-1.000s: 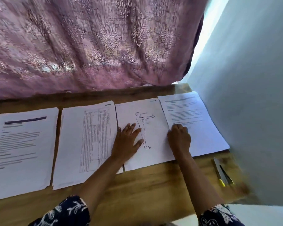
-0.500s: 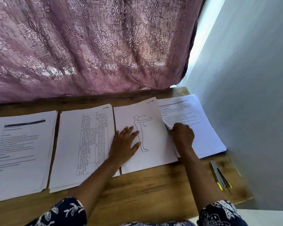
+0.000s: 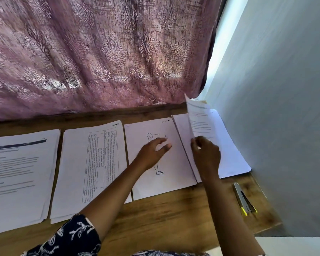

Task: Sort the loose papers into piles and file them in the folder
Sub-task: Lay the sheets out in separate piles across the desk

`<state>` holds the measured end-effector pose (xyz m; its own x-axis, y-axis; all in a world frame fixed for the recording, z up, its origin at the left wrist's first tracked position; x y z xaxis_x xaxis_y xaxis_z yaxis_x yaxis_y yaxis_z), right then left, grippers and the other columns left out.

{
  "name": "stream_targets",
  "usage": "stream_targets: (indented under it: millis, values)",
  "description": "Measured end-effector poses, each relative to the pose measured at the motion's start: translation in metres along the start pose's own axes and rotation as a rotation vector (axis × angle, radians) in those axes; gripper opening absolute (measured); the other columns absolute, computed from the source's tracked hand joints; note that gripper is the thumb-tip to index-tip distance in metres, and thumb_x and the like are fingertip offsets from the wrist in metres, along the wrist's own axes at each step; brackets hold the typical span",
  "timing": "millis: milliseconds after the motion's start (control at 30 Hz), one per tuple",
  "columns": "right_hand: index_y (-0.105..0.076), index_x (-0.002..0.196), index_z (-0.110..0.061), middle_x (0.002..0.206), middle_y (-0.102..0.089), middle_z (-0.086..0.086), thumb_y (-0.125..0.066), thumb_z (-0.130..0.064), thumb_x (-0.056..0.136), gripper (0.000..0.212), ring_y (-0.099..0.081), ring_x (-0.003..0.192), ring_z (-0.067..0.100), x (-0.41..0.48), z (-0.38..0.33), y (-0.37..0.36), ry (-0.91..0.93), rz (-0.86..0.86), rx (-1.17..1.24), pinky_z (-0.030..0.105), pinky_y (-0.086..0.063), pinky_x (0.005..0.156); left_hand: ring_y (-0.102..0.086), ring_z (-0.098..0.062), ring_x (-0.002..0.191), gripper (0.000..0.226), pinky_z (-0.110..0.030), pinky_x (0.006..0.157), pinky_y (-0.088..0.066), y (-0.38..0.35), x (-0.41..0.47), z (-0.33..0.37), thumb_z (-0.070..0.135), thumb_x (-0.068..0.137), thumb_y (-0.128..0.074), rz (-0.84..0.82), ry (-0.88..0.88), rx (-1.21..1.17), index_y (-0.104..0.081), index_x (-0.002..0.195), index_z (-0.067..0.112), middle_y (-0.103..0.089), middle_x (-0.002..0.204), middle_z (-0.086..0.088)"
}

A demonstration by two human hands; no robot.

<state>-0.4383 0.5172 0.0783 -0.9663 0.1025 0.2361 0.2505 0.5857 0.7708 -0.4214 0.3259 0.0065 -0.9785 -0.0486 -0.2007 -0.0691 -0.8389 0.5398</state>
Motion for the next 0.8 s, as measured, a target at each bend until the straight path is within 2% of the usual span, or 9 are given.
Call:
stream_targets:
  millis: [67, 133, 233, 333, 400, 467, 533, 633, 800]
  values:
    - [-0.072, 0.094, -0.019, 0.095, -0.074, 0.003, -0.057, -0.032, 0.094, 0.020, -0.069, 0.085, 0.024, -0.018, -0.020, -0.017, 0.082, -0.110, 0.017, 0.029, -0.048, 0.079, -0.054, -0.021, 0.123, 0.062, -0.036, 0.100, -0.042, -0.015, -0.001, 0.015, 0.063, 0.088, -0.045, -0.084, 0.089, -0.431, -0.044, 0.140, 0.028, -0.050, 0.144, -0.002]
    - [-0.072, 0.101, -0.020, 0.102, -0.074, -0.001, -0.057, -0.034, 0.095, 0.022, -0.068, 0.092, 0.019, -0.036, -0.037, -0.041, 0.198, -0.284, 0.078, 0.036, -0.042, 0.098, -0.064, -0.021, 0.108, 0.044, -0.036, 0.088, -0.054, -0.017, -0.001, 0.016, 0.048, 0.093, -0.054, -0.057, 0.167, -0.673, -0.053, 0.130, 0.025, -0.061, 0.131, -0.002]
    - [-0.069, 0.113, -0.020, 0.114, -0.069, -0.006, -0.059, -0.033, 0.094, 0.026, -0.062, 0.106, 0.011, -0.048, -0.045, -0.054, 0.221, -0.443, 0.266, 0.043, -0.039, 0.105, -0.064, -0.020, 0.101, 0.028, -0.022, 0.073, -0.054, 0.010, -0.009, -0.003, 0.012, 0.096, -0.056, 0.158, 0.229, -0.677, -0.059, 0.123, 0.016, -0.064, 0.119, 0.000]
    - [-0.060, 0.123, -0.016, 0.129, -0.059, -0.001, -0.065, -0.029, 0.090, 0.036, -0.054, 0.120, 0.016, -0.027, -0.032, -0.037, 0.110, -0.202, 0.371, 0.037, -0.043, 0.104, -0.062, -0.023, 0.105, 0.033, -0.027, 0.086, -0.049, 0.047, -0.029, -0.024, 0.004, 0.092, -0.059, 0.260, 0.236, -0.661, -0.060, 0.125, 0.008, -0.063, 0.110, -0.001]
    - [-0.045, 0.137, -0.014, 0.143, -0.047, 0.005, -0.064, -0.032, 0.090, 0.054, -0.045, 0.130, 0.022, -0.013, -0.031, -0.048, -0.021, -0.255, 0.366, 0.037, -0.039, 0.105, -0.063, -0.021, 0.102, 0.034, -0.029, 0.088, -0.049, 0.077, -0.047, -0.039, 0.004, 0.090, -0.063, 0.287, 0.221, -0.701, -0.061, 0.123, 0.012, -0.065, 0.112, -0.002]
    - [-0.047, 0.135, -0.013, 0.137, -0.052, 0.007, -0.063, -0.031, 0.091, 0.050, -0.054, 0.119, 0.022, -0.011, -0.047, -0.080, -0.142, -0.467, 0.495, 0.036, -0.046, 0.097, -0.064, -0.019, 0.103, 0.035, -0.029, 0.091, -0.050, 0.115, -0.069, -0.055, 0.007, 0.086, -0.068, 0.319, 0.177, -0.714, -0.062, 0.119, 0.018, -0.067, 0.115, -0.001]
    - [-0.062, 0.113, -0.012, 0.119, -0.066, 0.009, -0.063, -0.023, 0.092, 0.024, -0.064, 0.100, 0.022, -0.021, -0.079, -0.109, -0.176, -0.635, 0.614, 0.032, -0.053, 0.082, -0.064, -0.018, 0.105, 0.035, -0.032, 0.093, -0.050, 0.153, -0.090, -0.079, 0.010, 0.084, -0.070, 0.359, 0.161, -0.677, -0.062, 0.116, 0.023, -0.067, 0.117, 0.001]
    - [-0.069, 0.089, -0.016, 0.100, -0.073, 0.009, -0.067, -0.018, 0.088, 0.003, -0.069, 0.088, 0.025, -0.051, -0.151, -0.151, -0.121, -0.726, 0.684, 0.041, -0.055, 0.079, -0.064, -0.018, 0.104, 0.036, -0.031, 0.091, -0.051, 0.225, -0.136, -0.128, 0.014, 0.084, -0.072, 0.523, 0.210, -0.541, -0.060, 0.116, 0.024, -0.065, 0.119, 0.000]
    - [-0.067, 0.090, -0.014, 0.079, -0.064, 0.004, -0.070, -0.016, 0.086, 0.006, -0.056, 0.061, 0.009, -0.140, -0.294, -0.233, 0.044, -1.065, 0.596, 0.018, -0.045, 0.050, -0.062, -0.025, 0.102, 0.042, -0.032, 0.086, -0.049, 0.358, -0.236, -0.210, 0.022, 0.086, -0.072, 0.886, 0.375, -0.166, -0.060, 0.125, 0.010, -0.064, 0.118, -0.005]
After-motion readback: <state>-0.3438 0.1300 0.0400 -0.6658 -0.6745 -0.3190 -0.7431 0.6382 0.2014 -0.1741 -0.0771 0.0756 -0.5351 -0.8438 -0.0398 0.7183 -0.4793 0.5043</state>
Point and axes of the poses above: each hand's wrist, its own x-axis towards the middle knuckle, its own y-axis out of the back of the hand, z = x × y, the point moved 9 cm from there along x, towards the middle knuckle
